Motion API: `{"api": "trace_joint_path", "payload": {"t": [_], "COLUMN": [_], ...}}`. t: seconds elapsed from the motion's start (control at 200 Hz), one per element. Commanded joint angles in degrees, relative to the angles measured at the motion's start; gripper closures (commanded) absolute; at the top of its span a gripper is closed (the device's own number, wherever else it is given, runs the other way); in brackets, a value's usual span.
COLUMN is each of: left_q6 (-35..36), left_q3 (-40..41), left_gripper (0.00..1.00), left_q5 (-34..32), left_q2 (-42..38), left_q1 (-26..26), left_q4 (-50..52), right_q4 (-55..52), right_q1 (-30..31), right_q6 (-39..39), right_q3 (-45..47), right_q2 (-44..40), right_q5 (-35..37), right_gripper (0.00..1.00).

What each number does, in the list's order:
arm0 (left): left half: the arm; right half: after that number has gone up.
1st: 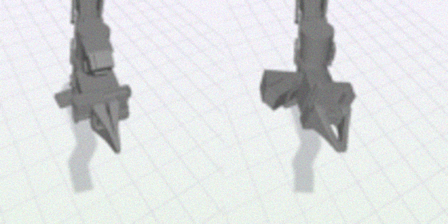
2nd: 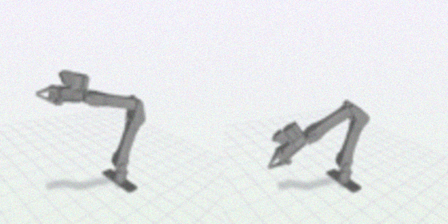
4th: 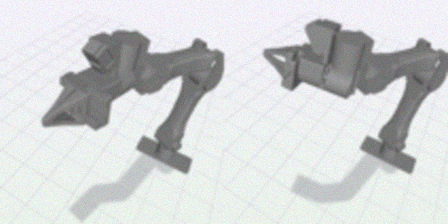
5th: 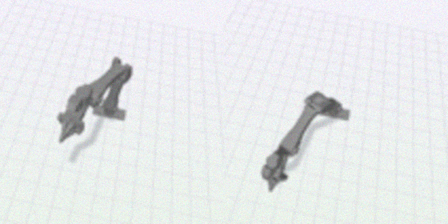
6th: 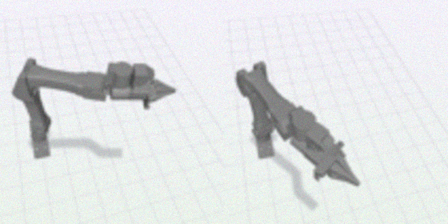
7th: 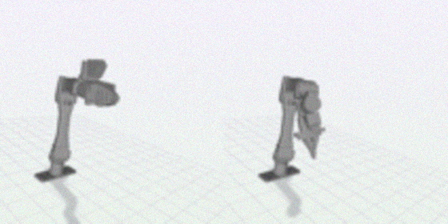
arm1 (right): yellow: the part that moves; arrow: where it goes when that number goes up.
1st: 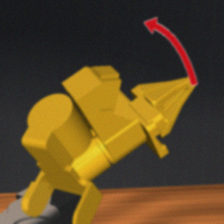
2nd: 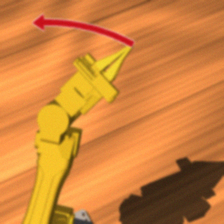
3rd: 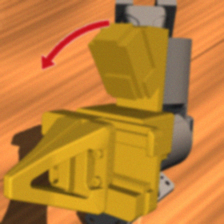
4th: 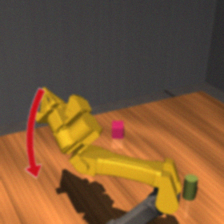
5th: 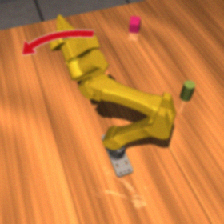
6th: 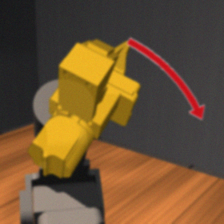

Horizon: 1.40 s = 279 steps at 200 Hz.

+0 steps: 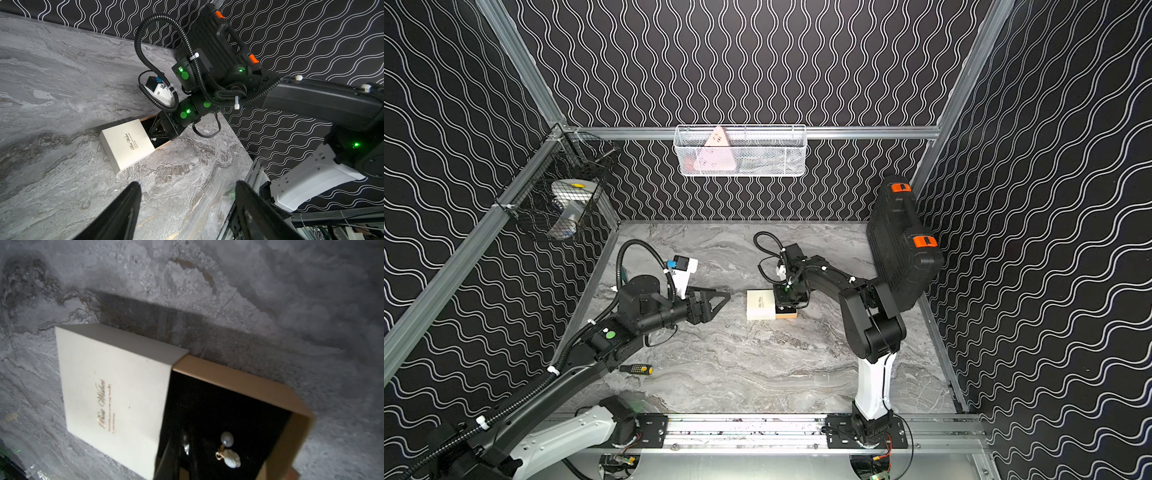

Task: Place the earrings into the drawer-style jewelry box
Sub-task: Insert the earring into the inner lining.

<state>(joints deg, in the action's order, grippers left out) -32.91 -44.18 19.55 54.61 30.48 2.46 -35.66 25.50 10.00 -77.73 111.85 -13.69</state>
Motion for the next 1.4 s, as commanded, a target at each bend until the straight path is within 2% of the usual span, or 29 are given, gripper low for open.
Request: {"api": "trace_joint_path", "payload": {"t": [0.0,0.41,0.53,1.391], "left_q6": [0.4,0.6,0.6,0.8], "left_q3": [0.1,0.5,0.8,0.7], "left_gripper": [0.23,0.23,0.23,0.23], "left_q5": [0.2,0.1,0.0,0.2], "left_q2": [-0.3,-0.6,-0.6,0.2], "left_q1": [-0.1,-0.1,-0.1,-0.1], "left_q4": [-1.6,-1.3,-1.7,-2.1], "right_q4": [-1.6,-2.4,-3.0,-6.4], "right_q1": [0.3,0.3,2.0,3.7], "right_q6": [0.2,0.6,0.6,0.0], "right_q3": [-1.0,-2.6,-3.2,-6.8], "right_q2": [0.5,1.6,2.1,3.8], "right_q5": [0.9,1.0,1.5,4.2], "right_gripper": [0.88,0.85,0.85,0.88]}}
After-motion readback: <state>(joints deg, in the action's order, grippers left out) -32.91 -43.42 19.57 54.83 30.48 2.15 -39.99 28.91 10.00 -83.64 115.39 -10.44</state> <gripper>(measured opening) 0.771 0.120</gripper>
